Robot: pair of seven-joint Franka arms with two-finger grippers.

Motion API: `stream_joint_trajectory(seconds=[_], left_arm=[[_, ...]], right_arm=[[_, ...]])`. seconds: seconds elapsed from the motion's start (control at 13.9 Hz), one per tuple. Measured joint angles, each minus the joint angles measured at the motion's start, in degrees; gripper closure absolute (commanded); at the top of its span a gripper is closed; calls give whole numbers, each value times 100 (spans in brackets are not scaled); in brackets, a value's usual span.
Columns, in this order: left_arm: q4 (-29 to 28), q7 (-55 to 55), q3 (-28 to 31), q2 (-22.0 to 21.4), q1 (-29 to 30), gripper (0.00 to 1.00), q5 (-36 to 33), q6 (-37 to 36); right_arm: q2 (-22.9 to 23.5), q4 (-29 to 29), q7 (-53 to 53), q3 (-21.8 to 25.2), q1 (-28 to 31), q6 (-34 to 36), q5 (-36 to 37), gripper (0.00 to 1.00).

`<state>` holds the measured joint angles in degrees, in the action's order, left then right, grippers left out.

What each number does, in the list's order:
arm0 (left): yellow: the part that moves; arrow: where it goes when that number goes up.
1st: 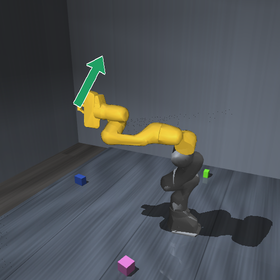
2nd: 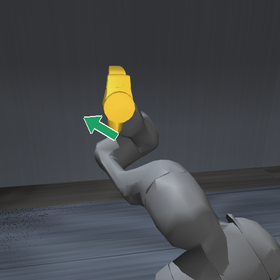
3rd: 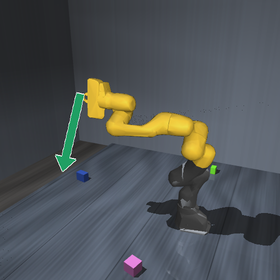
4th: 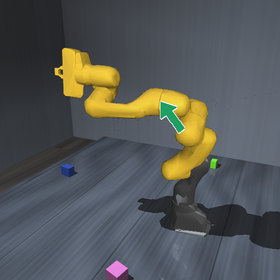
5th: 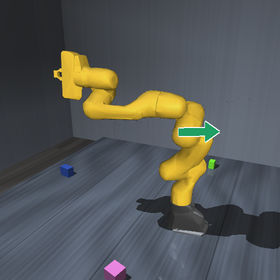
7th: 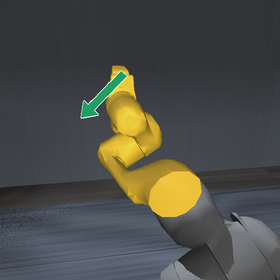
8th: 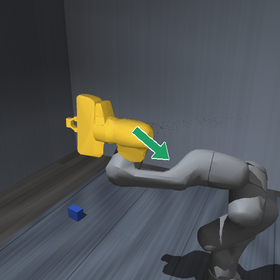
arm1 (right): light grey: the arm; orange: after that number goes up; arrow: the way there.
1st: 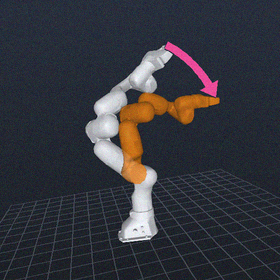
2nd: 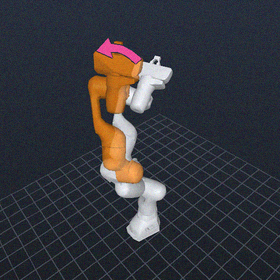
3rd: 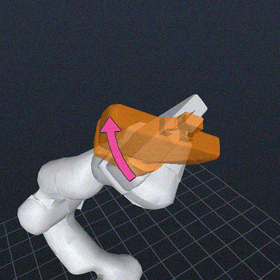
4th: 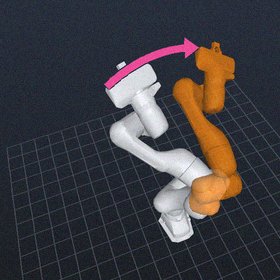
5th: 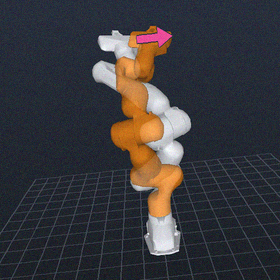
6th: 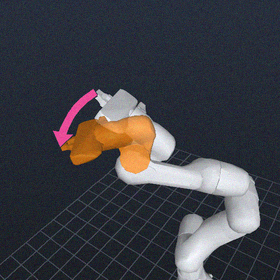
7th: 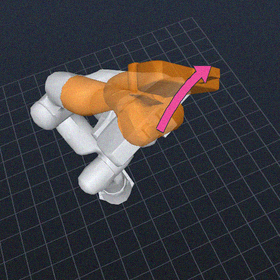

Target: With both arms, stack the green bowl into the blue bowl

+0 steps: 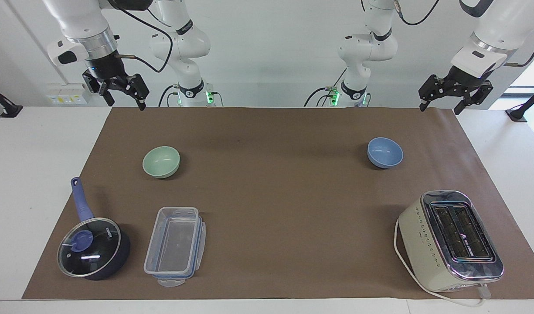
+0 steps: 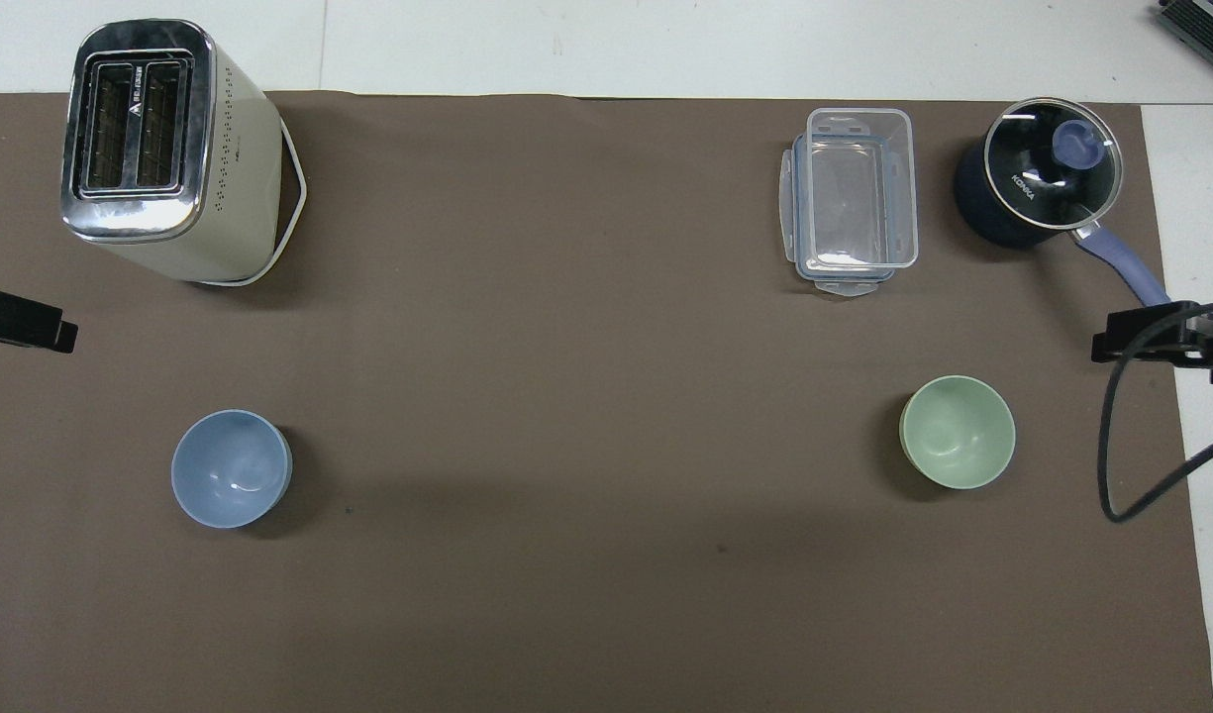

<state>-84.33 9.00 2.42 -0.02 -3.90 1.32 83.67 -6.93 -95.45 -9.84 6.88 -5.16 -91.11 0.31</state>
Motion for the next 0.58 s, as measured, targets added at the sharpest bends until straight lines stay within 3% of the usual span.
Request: stream_joint_trajectory(seconds=[0.58], left_arm=[[-69,0,17,-40,-10,0,1,19]], right_arm=[[0,0,0,0,0,0,0,0]])
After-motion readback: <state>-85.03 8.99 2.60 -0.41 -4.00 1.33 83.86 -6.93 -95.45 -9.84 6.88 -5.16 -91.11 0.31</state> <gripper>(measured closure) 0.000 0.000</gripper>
